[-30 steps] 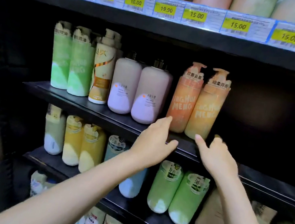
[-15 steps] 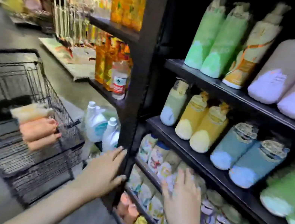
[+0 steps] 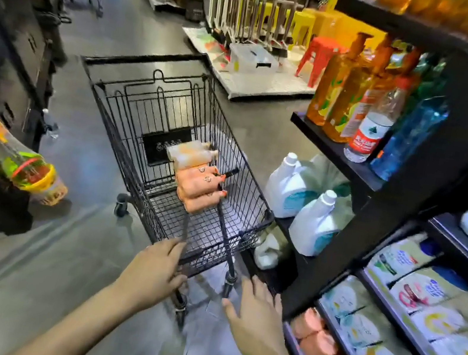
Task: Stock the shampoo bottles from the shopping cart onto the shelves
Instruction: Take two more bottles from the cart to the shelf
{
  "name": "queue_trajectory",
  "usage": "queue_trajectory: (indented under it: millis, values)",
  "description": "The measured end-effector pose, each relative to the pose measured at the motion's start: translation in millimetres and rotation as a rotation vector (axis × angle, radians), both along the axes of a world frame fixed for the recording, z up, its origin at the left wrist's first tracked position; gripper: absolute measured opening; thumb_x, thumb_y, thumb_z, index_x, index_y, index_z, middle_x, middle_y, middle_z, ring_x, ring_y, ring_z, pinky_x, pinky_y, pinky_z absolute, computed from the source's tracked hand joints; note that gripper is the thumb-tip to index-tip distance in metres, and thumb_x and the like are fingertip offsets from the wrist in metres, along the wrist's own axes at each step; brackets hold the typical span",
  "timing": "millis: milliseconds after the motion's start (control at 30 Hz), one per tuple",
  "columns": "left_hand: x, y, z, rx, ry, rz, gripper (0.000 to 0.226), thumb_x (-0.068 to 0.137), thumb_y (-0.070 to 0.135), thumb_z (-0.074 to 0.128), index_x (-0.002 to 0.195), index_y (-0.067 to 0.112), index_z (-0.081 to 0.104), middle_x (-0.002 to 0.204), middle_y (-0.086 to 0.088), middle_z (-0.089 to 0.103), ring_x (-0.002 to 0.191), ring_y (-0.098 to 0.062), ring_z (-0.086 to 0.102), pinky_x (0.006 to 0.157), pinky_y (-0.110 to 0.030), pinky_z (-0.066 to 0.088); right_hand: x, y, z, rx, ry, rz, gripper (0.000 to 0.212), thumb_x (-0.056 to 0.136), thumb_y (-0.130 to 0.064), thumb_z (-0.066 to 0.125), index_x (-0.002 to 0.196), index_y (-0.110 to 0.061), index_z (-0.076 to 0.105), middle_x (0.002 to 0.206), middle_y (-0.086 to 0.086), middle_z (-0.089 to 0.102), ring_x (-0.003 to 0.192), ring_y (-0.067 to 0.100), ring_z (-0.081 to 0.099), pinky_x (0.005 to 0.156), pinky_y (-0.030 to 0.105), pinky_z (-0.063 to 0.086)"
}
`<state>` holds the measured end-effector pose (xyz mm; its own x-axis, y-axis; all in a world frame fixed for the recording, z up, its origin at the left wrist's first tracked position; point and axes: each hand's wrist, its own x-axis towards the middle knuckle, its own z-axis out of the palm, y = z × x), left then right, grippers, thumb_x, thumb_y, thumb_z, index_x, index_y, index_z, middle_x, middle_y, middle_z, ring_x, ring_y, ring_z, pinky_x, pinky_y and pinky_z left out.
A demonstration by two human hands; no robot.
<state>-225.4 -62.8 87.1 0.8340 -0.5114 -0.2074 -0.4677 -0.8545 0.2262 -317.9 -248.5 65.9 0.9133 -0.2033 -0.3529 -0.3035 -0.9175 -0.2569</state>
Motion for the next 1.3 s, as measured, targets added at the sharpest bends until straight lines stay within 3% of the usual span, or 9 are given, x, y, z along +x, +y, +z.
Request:
queue_trajectory:
  millis: [367, 500, 633, 700, 800, 967, 1067, 1167, 1300]
  values:
    - [159, 38, -32, 0.115, 0.081, 0.010, 0.065, 0.093, 0.041, 0.049, 0.146, 0.010, 0.027, 0.151, -0.006, 0.031, 0.138, -0.022, 0.031, 0.113, -0.032, 0.027, 177, 35, -39, 0.037, 0.076, 0.127, 0.059, 0.099, -0.044, 0.037, 0.149, -0.017, 0.022, 0.156, 0.007, 0.022, 0.145, 0.024, 0.019, 0.118, 0.048, 0.006]
    - [229, 45, -38, 0.159, 0.089, 0.031, 0.059, 0.093, 0.039, 0.048, 0.142, 0.012, 0.033, 0.146, -0.006, 0.039, 0.132, -0.025, 0.039, 0.108, -0.034, 0.032, 242, 41, -46, 0.022, 0.111, 0.178, 0.057, 0.098, -0.041, 0.040, 0.147, -0.015, 0.025, 0.152, 0.009, 0.030, 0.142, 0.026, 0.024, 0.118, 0.049, 0.010]
    - [291, 46, -55, 0.189, 0.146, 0.004, 0.047, 0.091, 0.040, 0.050, 0.126, 0.010, 0.045, 0.133, -0.009, 0.049, 0.123, -0.027, 0.045, 0.103, -0.038, 0.040, 302, 47, -57, 0.010, 0.152, 0.176, 0.054, 0.096, -0.040, 0.044, 0.141, -0.013, 0.032, 0.147, 0.012, 0.036, 0.136, 0.028, 0.034, 0.116, 0.052, 0.018]
    - [324, 46, -66, 0.202, 0.174, -0.034, 0.049, 0.091, 0.038, 0.050, 0.129, 0.008, 0.043, 0.133, -0.010, 0.048, 0.124, -0.027, 0.044, 0.103, -0.038, 0.041, 330, 51, -68, 0.021, 0.173, 0.154, 0.055, 0.096, -0.042, 0.045, 0.141, -0.013, 0.032, 0.147, 0.011, 0.036, 0.137, 0.027, 0.034, 0.116, 0.053, 0.016]
    - [382, 48, -82, 0.207, 0.191, -0.079, 0.056, 0.090, 0.035, 0.051, 0.137, 0.008, 0.037, 0.138, -0.010, 0.046, 0.127, -0.027, 0.043, 0.103, -0.038, 0.041, 371, 58, -80, 0.044, 0.199, 0.104, 0.060, 0.097, -0.042, 0.045, 0.146, -0.013, 0.025, 0.150, 0.010, 0.033, 0.139, 0.026, 0.031, 0.117, 0.047, 0.014]
    - [477, 56, -111, 0.222, 0.270, -0.168, 0.047, 0.092, 0.032, 0.047, 0.132, 0.010, 0.039, 0.129, -0.009, 0.050, 0.118, -0.027, 0.050, 0.097, -0.040, 0.045, 436, 76, -115, 0.074, 0.275, -0.023, 0.062, 0.098, -0.047, 0.040, 0.146, -0.010, 0.025, 0.142, 0.014, 0.041, 0.129, 0.030, 0.041, 0.107, 0.044, 0.034]
    - [528, 61, -129, 0.248, 0.314, -0.233, 0.048, 0.093, 0.034, 0.048, 0.134, 0.011, 0.039, 0.133, -0.007, 0.048, 0.123, -0.025, 0.046, 0.098, -0.038, 0.044, 474, 89, -135, 0.098, 0.333, -0.114, 0.058, 0.096, -0.046, 0.043, 0.140, -0.011, 0.032, 0.135, 0.014, 0.049, 0.122, 0.030, 0.049, 0.101, 0.042, 0.041]
    - [585, 59, -152, 0.285, 0.328, -0.280, 0.050, 0.094, 0.038, 0.046, 0.136, 0.013, 0.036, 0.135, -0.007, 0.046, 0.124, -0.026, 0.044, 0.096, -0.038, 0.044, 515, 103, -157, 0.224, 0.355, -0.265, 0.058, 0.095, -0.044, 0.045, 0.141, -0.011, 0.032, 0.138, 0.019, 0.045, 0.121, 0.033, 0.050, 0.097, 0.039, 0.044]
    - [639, 48, -177, 0.331, 0.361, -0.313, 0.053, 0.094, 0.043, 0.047, 0.135, 0.011, 0.036, 0.134, -0.009, 0.046, 0.122, -0.028, 0.047, 0.094, -0.040, 0.047, 551, 120, -176, 0.500, 0.390, -0.520, 0.061, 0.099, -0.041, 0.041, 0.146, -0.006, 0.024, 0.149, 0.016, 0.035, 0.133, 0.029, 0.041, 0.101, 0.030, 0.037]
